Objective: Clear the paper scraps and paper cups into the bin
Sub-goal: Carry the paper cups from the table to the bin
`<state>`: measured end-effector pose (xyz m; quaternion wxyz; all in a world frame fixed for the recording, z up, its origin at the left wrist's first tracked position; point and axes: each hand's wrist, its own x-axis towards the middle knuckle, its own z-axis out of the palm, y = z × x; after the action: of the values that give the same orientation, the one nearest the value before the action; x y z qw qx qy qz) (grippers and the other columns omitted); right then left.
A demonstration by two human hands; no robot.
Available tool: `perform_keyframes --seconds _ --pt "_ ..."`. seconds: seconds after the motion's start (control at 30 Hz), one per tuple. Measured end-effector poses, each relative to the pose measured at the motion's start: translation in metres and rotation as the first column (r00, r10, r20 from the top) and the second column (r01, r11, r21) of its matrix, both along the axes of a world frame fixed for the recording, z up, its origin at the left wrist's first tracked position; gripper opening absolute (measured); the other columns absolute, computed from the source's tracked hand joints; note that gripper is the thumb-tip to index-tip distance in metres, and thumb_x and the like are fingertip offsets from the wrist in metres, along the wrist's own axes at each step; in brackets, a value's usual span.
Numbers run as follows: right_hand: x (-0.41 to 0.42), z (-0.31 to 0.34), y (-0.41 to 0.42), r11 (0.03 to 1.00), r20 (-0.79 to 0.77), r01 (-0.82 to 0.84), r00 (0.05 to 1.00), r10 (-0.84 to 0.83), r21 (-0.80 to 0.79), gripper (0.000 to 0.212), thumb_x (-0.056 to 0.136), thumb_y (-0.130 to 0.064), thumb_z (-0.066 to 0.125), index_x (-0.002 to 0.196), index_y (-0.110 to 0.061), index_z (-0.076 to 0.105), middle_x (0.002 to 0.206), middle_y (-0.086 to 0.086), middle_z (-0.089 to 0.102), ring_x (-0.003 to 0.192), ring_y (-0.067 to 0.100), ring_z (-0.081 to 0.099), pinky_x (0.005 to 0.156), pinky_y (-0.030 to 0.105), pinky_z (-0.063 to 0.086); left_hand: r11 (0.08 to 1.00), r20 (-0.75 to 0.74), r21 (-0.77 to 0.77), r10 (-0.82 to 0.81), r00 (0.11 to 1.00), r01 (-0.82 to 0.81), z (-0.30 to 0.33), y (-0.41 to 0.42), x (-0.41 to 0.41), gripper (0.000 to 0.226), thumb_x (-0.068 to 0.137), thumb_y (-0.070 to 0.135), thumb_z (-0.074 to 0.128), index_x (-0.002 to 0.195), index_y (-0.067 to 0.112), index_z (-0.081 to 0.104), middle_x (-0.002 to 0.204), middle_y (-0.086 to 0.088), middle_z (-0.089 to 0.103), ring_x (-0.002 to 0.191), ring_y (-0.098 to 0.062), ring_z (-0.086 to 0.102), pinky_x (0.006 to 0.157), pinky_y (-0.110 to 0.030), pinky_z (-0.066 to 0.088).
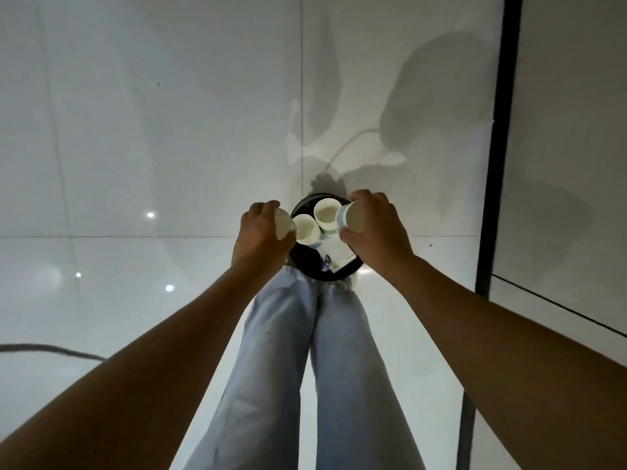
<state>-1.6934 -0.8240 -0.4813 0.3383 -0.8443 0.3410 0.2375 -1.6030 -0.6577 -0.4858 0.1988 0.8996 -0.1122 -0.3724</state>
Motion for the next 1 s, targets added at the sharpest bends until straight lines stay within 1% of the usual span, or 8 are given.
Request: perform_keyframes --seconds 0.17,0.3,0.5,0.57,0.63,0.7,0.87,1.0 --pt "0.025 -0.073 -0.001 1.000 -0.008 -0.029 1.000 0.029 -0.006 0.059 0.078 -0.022 0.069 0.131 -0.017 0.045 0.128 0.010 0.047 0.116 0.031 0.048 0.080 0.030 0.039 0.998 -0.058 -0.024 0.059 0.997 -0.060 -0.068 -0.006 0.009 0.057 0.082 0.029 0.069 0.132 0.013 0.046 0.128 -0.009 0.049 0.117 -0.026 0.047 0.091 -0.033 0.043" --pt "0.038 -0.118 -0.002 0.993 -0.011 -0.114 0.993 0.114 -0.016 0.059 0.080 -0.025 0.069 0.132 -0.016 0.043 0.130 0.011 0.045 0.116 0.032 0.048 0.081 0.032 0.041 0.997 -0.101 -0.033 0.069 0.992 -0.073 -0.115 -0.011 0.004 0.054 0.080 0.029 0.070 0.128 0.015 0.049 0.124 -0.007 0.050 0.113 -0.024 0.049 0.083 -0.027 0.041" --pt "0.036 -0.160 -0.003 0.965 -0.105 -0.255 0.960 0.260 0.056 0.058 0.080 -0.024 0.072 0.131 -0.020 0.044 0.130 0.009 0.044 0.117 0.030 0.044 0.081 0.036 0.041 0.997 -0.170 -0.022 0.071 0.983 -0.076 -0.151 -0.009 -0.012 0.059 0.080 0.029 0.071 0.132 0.018 0.046 0.130 -0.005 0.048 0.117 -0.024 0.047 0.088 -0.026 0.039" --pt "0.030 -0.170 -0.004 0.953 -0.131 -0.297 0.944 0.303 0.068 0.061 0.080 -0.025 0.073 0.133 -0.022 0.043 0.133 0.008 0.043 0.119 0.029 0.042 0.083 0.037 0.042 0.999 -0.185 -0.020 0.025 0.982 -0.029 -0.155 -0.009 -0.019 0.062 0.081 0.025 0.071 0.136 0.017 0.044 0.135 -0.005 0.045 0.122 -0.024 0.045 0.092 -0.027 0.039" --pt "0.025 -0.178 -0.006 0.936 -0.165 -0.343 0.922 0.351 0.077 0.066 0.080 -0.026 0.074 0.136 -0.023 0.041 0.136 0.007 0.041 0.123 0.028 0.040 0.086 0.038 0.043 0.999 -0.188 -0.011 -0.044 0.981 0.042 -0.158 -0.010 -0.025 0.066 0.082 0.023 0.071 0.140 0.015 0.040 0.141 -0.005 0.042 0.128 -0.025 0.040 0.102 -0.033 0.039" --pt "0.020 -0.186 -0.006 0.917 -0.179 -0.391 0.900 0.398 0.073 0.070 0.081 -0.027 0.074 0.140 -0.023 0.037 0.139 0.007 0.039 0.126 0.028 0.038 0.090 0.037 0.042 0.995 -0.171 -0.004 -0.097 0.980 0.098 -0.163 -0.012 -0.029 0.069 0.084 0.024 0.069 0.143 0.012 0.036 0.144 -0.007 0.039 0.133 -0.026 0.034 0.108 -0.035 0.034" --pt "0.010 -0.201 0.001 0.903 -0.122 -0.428 0.895 0.430 0.043 0.079 0.083 -0.028 0.072 0.147 -0.026 0.026 0.148 0.004 0.029 0.136 0.025 0.028 0.098 0.040 0.043 0.980 -0.133 0.007 -0.195 0.972 0.197 -0.179 -0.021 -0.032 0.071 0.089 0.029 0.063 0.147 0.010 0.027 0.151 -0.009 0.031 0.141 -0.026 0.024 0.113 -0.034 0.026" --pt "0.007 -0.205 0.009 0.881 -0.133 -0.471 0.877 0.462 -0.043 0.089 0.083 -0.029 0.073 0.150 -0.028 0.016 0.152 0.009 0.023 0.139 0.028 0.027 0.104 0.036 0.040 0.965 -0.080 -0.019 -0.262 0.962 0.262 -0.182 -0.029 -0.031 0.069 0.088 0.028 0.064 0.144 0.002 0.032 0.149 -0.014 0.035 0.140 -0.031 0.025 0.114 -0.037 0.023"
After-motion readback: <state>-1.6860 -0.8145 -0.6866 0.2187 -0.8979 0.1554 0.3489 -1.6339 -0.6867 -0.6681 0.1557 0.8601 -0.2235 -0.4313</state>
